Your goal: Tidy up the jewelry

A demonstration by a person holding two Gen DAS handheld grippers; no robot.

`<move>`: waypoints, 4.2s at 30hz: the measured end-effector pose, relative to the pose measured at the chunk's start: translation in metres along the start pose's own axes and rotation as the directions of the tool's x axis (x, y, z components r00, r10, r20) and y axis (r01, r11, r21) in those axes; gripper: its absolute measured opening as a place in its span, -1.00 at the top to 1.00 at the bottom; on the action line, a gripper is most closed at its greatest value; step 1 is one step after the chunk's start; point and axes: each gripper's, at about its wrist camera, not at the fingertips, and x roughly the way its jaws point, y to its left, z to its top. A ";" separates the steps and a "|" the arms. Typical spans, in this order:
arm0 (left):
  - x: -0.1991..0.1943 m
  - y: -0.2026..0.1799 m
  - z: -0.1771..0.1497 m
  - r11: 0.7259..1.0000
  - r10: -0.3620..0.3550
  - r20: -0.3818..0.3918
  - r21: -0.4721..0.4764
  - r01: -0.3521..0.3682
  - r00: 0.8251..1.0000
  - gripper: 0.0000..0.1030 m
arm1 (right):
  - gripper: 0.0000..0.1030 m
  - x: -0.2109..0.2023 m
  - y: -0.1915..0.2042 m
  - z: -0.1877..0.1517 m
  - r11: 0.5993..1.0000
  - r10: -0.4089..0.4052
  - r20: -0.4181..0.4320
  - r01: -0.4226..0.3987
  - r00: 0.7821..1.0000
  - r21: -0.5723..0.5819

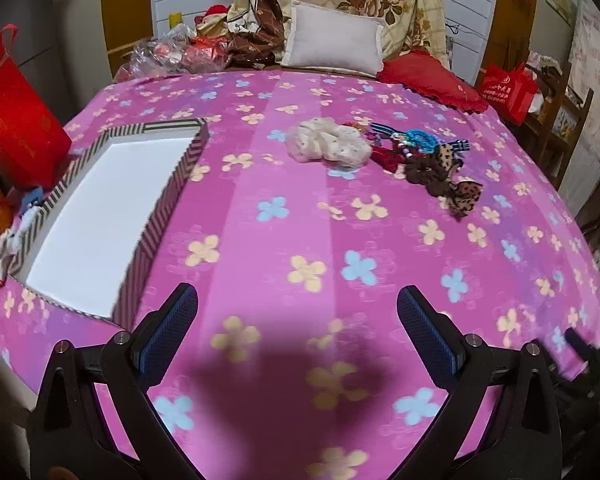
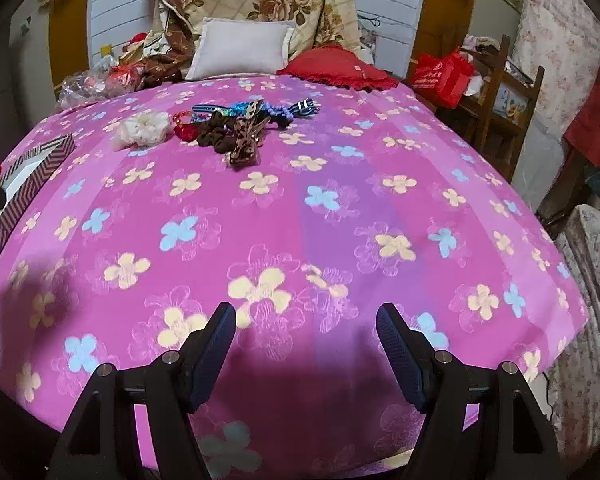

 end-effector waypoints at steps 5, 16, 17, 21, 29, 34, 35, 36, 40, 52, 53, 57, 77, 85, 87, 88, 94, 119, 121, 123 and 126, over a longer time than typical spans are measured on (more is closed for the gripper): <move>0.007 -0.019 -0.001 0.999 0.014 -0.024 0.031 -0.013 1.000 -0.95 | -0.37 0.005 -0.007 -0.005 1.000 0.012 0.003 -0.012 1.000 0.011; 0.018 -0.032 -0.006 0.998 0.019 -0.045 0.067 -0.016 0.999 -0.95 | -0.37 0.016 -0.011 -0.008 0.999 0.026 -0.013 -0.026 1.000 0.037; 0.019 -0.031 -0.005 0.998 0.020 -0.046 0.065 -0.017 0.999 -0.95 | -0.37 0.018 -0.012 -0.008 0.999 0.024 -0.019 -0.023 1.000 0.041; 0.022 -0.025 -0.003 0.998 0.027 -0.038 0.051 -0.025 0.999 -0.95 | -0.37 0.022 -0.011 -0.006 0.999 0.016 -0.035 -0.015 0.999 0.041; 0.032 -0.006 0.003 0.997 0.039 -0.027 0.075 -0.036 0.999 -0.95 | -0.37 0.024 0.009 0.031 0.999 -0.001 -0.052 -0.002 0.999 -0.053; 0.042 0.018 -0.001 0.998 0.026 -0.019 0.064 -0.025 0.999 -0.95 | -0.37 0.025 0.024 0.054 0.999 -0.019 -0.081 0.017 0.997 -0.027; 0.044 0.023 -0.002 0.998 0.021 -0.018 0.059 -0.020 1.000 -0.95 | -0.37 0.024 0.027 0.054 1.000 -0.021 -0.082 0.020 0.996 -0.022; 0.045 0.029 -0.004 0.999 0.018 -0.015 0.051 -0.017 1.000 -0.95 | -0.37 0.024 0.031 0.054 0.999 -0.028 -0.085 0.026 0.996 -0.020; 0.052 0.050 -0.011 1.000 0.019 -0.004 0.014 -0.019 1.000 -0.95 | -0.37 0.028 0.049 0.048 0.998 -0.051 -0.117 0.046 0.992 -0.043; 0.062 0.070 -0.017 0.998 0.002 -0.025 -0.067 -0.004 1.000 -0.95 | -0.37 0.029 0.065 0.039 0.996 -0.049 -0.109 0.040 0.993 -0.082; 0.061 0.068 -0.018 0.998 0.004 -0.025 -0.062 -0.006 1.000 -0.95 | -0.37 0.029 0.063 0.040 0.996 -0.047 -0.109 0.039 0.993 -0.076; 0.057 0.062 -0.015 0.999 0.014 -0.039 -0.045 -0.016 0.999 -0.95 | -0.37 0.034 0.055 0.042 0.998 -0.028 -0.108 0.021 0.994 -0.063; 0.149 0.008 0.153 0.996 -0.086 -0.143 0.019 0.090 0.986 -0.95 | -0.23 0.128 0.025 0.148 0.956 0.293 -0.002 -0.293 0.956 -0.003; 0.230 -0.005 0.188 0.984 -0.169 -0.202 -0.082 0.155 0.965 -0.95 | -0.23 0.155 0.008 0.149 0.931 0.362 -0.045 -0.359 0.931 0.062; 0.242 -0.010 0.188 0.988 -0.153 -0.224 -0.066 0.142 0.962 -0.95 | -0.23 0.159 0.011 0.148 0.929 0.369 -0.053 -0.366 0.928 0.050; 0.247 -0.010 0.187 0.987 -0.157 -0.227 -0.063 0.146 0.961 -0.82 | -0.23 0.159 0.012 0.147 0.929 0.370 -0.054 -0.367 0.928 0.048; 0.254 -0.010 0.183 0.985 -0.170 -0.284 -0.070 0.157 0.944 0.75 | -0.23 0.167 0.019 0.155 0.924 0.380 -0.042 -0.378 0.924 0.054; 0.110 0.017 0.074 0.990 -0.141 -0.187 -0.042 0.136 0.972 0.20 | -0.32 0.117 -0.001 0.126 0.892 0.405 0.039 -0.404 0.914 0.203; 0.106 0.022 0.072 0.988 -0.150 -0.169 -0.056 0.142 0.974 0.03 | -0.32 0.127 0.005 0.136 0.895 0.411 0.027 -0.409 0.911 0.177; 0.105 0.027 0.072 0.985 -0.166 -0.158 -0.076 0.155 0.973 -0.01 | -0.32 0.137 0.011 0.150 0.897 0.416 0.022 -0.415 0.909 0.156; 0.109 0.032 0.071 0.975 -0.208 -0.148 -0.103 0.195 0.967 -0.12 | -0.32 0.151 0.015 0.163 0.892 0.430 0.022 -0.429 0.903 0.145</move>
